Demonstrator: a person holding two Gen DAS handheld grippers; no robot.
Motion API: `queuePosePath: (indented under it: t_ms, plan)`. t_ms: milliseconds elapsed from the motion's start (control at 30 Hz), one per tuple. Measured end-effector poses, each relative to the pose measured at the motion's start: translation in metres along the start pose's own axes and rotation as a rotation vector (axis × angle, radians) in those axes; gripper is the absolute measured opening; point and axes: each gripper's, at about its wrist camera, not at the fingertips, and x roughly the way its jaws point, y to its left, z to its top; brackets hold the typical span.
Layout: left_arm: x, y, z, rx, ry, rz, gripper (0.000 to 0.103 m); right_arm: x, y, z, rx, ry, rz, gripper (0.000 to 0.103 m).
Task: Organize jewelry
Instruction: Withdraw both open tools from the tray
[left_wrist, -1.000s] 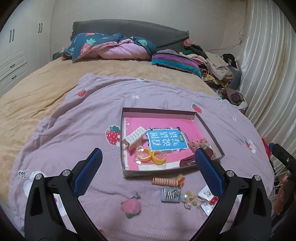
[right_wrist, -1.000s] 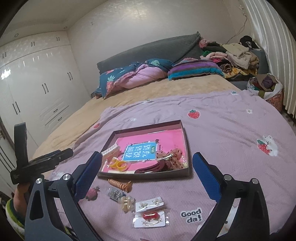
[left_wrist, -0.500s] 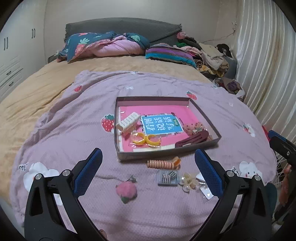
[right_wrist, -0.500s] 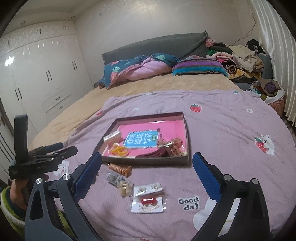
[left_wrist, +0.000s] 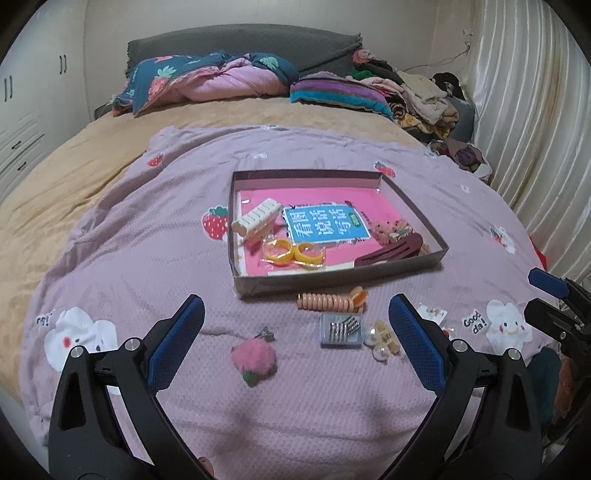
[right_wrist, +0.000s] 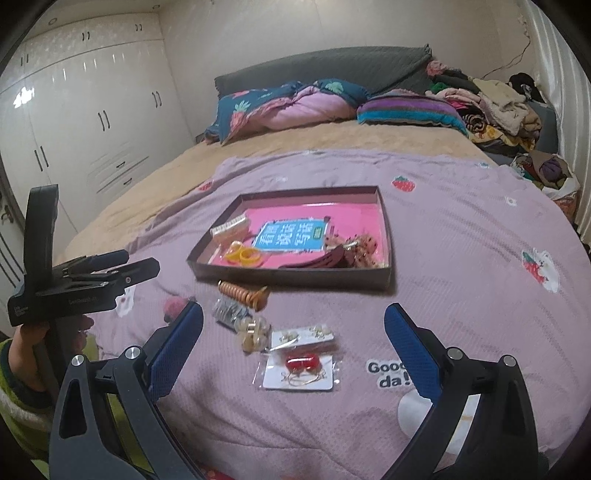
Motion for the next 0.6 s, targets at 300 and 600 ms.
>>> queuePosePath:
  t_ms: [300, 600]
  plan:
    - [0.009, -0.004, -0.018, 0.024, 0.053, -0.014, 0.093, 0.009, 0.0, -0.011, -0.008, 0.042, -0.005, 0.098]
    - [0.019, -0.012, -0.037, 0.065, 0.105, -0.043, 0.093, 0.021, -0.001, -0.021, -0.029, 0.089, -0.028, 0.098]
